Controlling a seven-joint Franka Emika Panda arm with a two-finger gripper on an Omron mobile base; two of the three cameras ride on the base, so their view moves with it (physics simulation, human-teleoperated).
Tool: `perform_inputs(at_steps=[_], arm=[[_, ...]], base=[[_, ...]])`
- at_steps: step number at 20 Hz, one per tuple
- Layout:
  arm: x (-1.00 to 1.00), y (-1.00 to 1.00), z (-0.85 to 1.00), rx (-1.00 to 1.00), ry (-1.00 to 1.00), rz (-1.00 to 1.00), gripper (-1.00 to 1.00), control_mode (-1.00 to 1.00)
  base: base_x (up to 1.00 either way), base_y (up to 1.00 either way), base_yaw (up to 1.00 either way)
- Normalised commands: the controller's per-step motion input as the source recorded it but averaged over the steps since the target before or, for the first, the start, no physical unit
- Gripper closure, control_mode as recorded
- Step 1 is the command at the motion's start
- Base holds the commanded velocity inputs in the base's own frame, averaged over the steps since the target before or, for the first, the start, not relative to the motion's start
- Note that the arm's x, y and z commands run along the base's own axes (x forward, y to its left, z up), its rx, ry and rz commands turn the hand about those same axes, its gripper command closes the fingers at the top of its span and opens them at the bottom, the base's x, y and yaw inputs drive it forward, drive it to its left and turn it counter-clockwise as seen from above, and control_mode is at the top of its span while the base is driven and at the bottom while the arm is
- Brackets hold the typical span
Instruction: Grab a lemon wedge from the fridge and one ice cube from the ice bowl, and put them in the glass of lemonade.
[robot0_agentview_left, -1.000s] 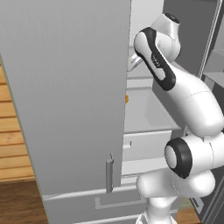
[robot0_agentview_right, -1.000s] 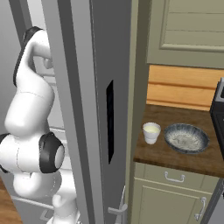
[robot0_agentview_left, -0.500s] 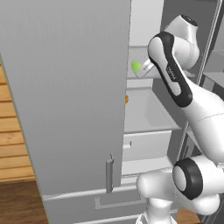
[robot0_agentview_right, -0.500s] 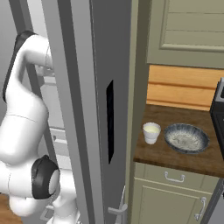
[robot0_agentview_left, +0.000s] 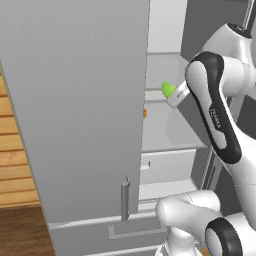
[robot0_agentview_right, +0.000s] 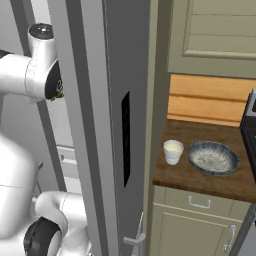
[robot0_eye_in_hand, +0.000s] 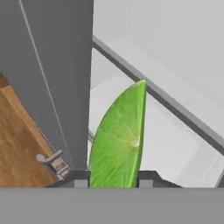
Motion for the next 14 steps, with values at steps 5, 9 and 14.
perform_inputs(at_steps=[5, 9, 14], arm=[[-1.00, 0.00, -0.17, -0.02, 0.00, -0.10, 1.00, -1.00], [-1.00, -0.01, -0.08, 0.00, 0.02, -0.12, 1.00, -1.00], [-0.88, -0.08, -0.13, 0.00, 0.04, -0.10, 1.00, -1.00]], base=[[0.00, 0.00, 0.00], [0.00, 0.00, 0.00], [0.00, 0.00, 0.00]])
